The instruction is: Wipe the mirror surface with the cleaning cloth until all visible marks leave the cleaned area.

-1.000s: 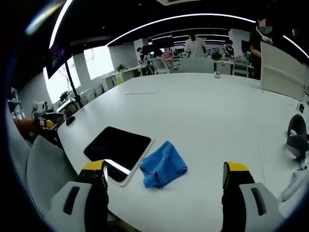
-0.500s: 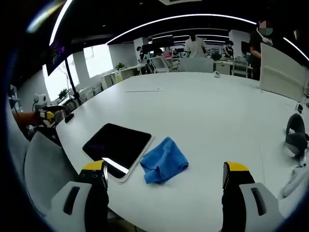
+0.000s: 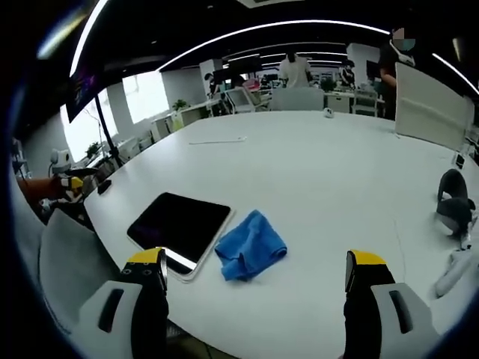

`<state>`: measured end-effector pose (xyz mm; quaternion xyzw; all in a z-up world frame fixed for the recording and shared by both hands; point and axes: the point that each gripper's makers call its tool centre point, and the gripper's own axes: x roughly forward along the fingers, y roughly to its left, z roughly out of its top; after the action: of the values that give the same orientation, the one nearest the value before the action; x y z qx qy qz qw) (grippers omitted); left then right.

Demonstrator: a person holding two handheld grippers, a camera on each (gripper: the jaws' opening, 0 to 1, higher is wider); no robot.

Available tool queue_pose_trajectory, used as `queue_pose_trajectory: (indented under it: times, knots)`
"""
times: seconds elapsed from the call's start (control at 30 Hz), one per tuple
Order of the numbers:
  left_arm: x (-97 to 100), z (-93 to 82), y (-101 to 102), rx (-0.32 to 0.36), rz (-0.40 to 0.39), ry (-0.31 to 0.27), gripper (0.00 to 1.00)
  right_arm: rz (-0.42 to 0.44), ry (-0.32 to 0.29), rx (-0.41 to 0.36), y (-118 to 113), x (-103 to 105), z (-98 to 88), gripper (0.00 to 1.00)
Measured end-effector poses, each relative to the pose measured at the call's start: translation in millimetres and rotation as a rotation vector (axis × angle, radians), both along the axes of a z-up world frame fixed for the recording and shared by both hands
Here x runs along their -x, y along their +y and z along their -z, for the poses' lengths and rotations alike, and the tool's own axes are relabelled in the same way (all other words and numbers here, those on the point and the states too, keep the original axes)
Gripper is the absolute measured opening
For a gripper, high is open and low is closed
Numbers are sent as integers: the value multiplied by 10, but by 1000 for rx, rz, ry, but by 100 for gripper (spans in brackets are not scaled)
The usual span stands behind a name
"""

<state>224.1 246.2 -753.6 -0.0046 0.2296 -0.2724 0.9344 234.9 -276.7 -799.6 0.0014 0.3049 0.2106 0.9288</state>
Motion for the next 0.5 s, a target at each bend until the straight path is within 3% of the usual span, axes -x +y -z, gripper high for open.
queue_pose_trajectory:
  times: [0.13, 0.3, 0.5]
  knots:
    - [-71, 110, -73, 11, -21, 16, 99, 9, 1, 2, 19, -64, -39, 98]
    - [-60, 43, -131, 14, -12, 5, 99, 28, -31, -5, 99, -250, -144, 95]
    - [-78, 91, -72, 6, -27, 14, 99, 60, -38, -3, 148, -442, -100, 90]
